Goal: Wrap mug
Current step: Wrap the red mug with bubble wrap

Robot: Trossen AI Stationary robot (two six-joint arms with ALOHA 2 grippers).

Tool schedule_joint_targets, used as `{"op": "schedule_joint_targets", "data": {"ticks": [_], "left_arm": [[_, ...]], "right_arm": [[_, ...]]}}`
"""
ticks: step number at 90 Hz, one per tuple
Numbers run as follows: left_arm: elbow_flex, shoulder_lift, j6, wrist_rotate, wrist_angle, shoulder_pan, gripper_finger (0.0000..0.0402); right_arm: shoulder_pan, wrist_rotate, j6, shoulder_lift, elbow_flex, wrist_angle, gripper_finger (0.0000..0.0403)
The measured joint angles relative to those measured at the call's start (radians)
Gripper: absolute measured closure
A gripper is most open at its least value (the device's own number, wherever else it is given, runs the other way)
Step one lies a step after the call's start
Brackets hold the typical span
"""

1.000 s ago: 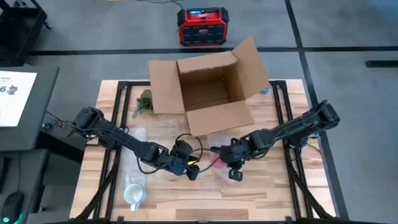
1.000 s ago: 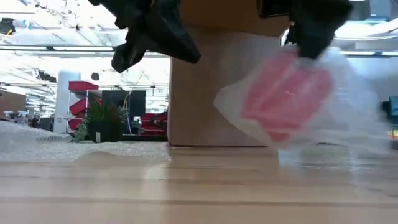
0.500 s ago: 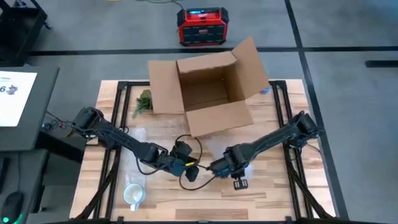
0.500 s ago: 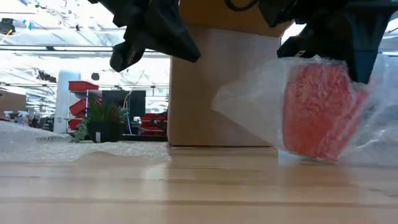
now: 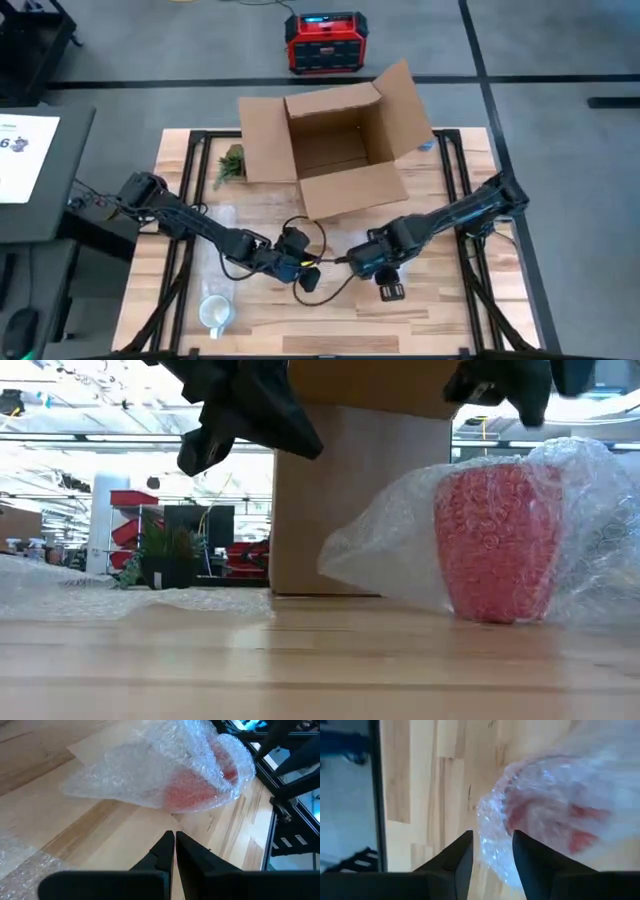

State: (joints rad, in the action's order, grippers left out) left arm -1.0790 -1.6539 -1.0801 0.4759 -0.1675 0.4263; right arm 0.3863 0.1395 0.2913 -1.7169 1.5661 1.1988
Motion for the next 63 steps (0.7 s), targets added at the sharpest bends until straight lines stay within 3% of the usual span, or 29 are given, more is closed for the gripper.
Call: {"op": "schedule_joint_targets", "data": {"ticks": [22,37,55,63], "left_arm": [[0.000,0.000,0.002,0.000,0.000,0.000,0.0402],[0.000,0.000,0.002,0.001,-0.001,0.000,0.0402],[0.000,0.000,-0.015,-0.006,0.000,0.000,0.0402],[0.000,0.000,-0.032,-0.013,-0.001,0.000,0.0402]], "right_arm": [[0.027,-0.064,0.063,0.114,-0.018,-0.041,0.0289],[0.013,-0.092,0.045,0.155,-0.208,-0.371,0.0327],[-0.042,-0.174,0.107,0.141,-0.407,-0.545,0.0391],[-0.052,-0.199,0.138,0.142,-0.484,-0.611,0.0398]]}}
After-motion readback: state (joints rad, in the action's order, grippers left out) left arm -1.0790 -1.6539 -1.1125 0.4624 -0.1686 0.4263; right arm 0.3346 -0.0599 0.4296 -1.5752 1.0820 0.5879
